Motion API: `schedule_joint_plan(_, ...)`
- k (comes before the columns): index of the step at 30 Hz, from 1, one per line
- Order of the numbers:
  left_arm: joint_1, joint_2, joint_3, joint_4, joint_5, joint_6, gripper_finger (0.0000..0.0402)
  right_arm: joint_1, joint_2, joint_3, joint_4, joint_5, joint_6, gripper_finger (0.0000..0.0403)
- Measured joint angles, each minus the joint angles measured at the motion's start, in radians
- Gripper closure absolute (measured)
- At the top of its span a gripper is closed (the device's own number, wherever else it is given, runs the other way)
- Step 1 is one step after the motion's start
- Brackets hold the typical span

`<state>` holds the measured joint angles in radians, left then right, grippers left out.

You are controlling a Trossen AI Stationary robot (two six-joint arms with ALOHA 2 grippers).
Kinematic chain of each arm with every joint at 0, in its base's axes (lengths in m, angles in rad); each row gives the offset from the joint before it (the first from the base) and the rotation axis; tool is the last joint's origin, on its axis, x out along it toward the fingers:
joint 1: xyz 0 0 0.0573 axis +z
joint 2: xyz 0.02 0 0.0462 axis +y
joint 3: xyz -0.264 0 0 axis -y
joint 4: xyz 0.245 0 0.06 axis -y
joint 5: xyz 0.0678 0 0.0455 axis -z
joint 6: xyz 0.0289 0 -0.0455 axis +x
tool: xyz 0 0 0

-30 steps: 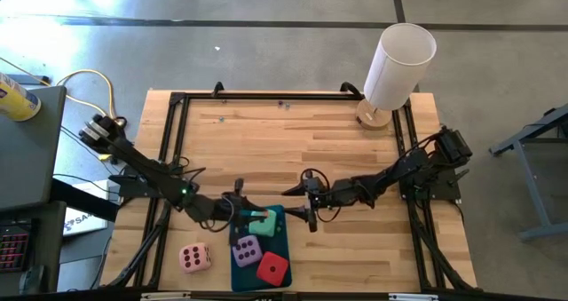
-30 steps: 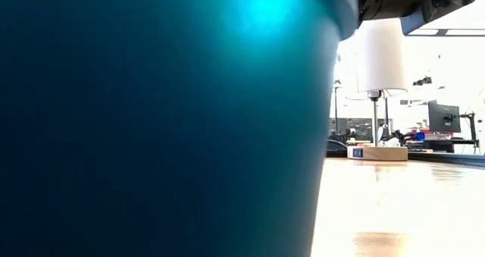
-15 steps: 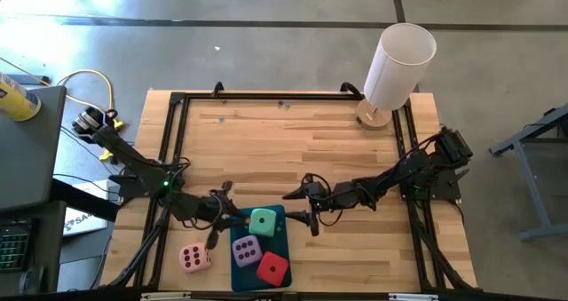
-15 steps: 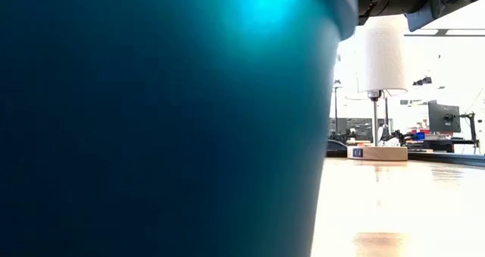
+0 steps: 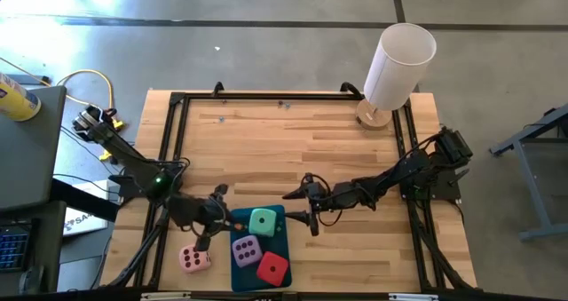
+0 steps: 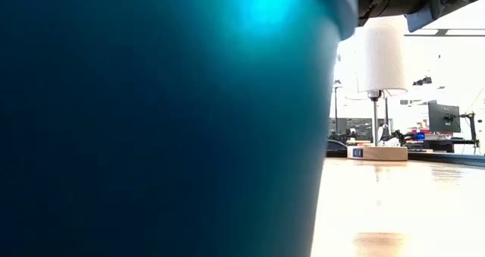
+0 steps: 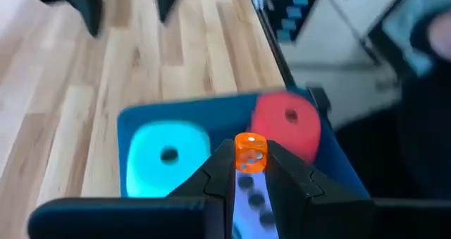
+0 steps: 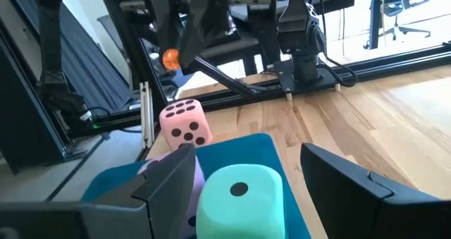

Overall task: Pick & Place Dice
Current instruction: Put the small orange die into the blue bin

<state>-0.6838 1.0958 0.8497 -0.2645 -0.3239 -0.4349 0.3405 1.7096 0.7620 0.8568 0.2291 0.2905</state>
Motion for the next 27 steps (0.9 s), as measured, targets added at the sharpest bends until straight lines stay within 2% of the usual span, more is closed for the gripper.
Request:
schedule_joint_plan(4,-0.001,0.0,0.053,-0.156,0.02,-0.016,0.0347,0.0,0.0,0.0,-0.027,0.0,0.0,0.0153)
schedule_joint_plan(13,0.05,0.058,0.063,-0.274,0.025,-0.099,0.0347,0.0,0.0,0.0,-0.052,-0.024,-0.004,0.0153)
schedule_joint_plan(18,0.097,0.12,0.063,-0.277,0.104,-0.112,0.0347,0.0,0.0,0.0,-0.062,-0.078,-0.004,0.0153)
schedule_joint_plan(27,0.16,0.203,0.063,-0.282,0.14,-0.112,0.0347,0.0,0.0,0.0,-0.071,-0.082,-0.004,0.0153)
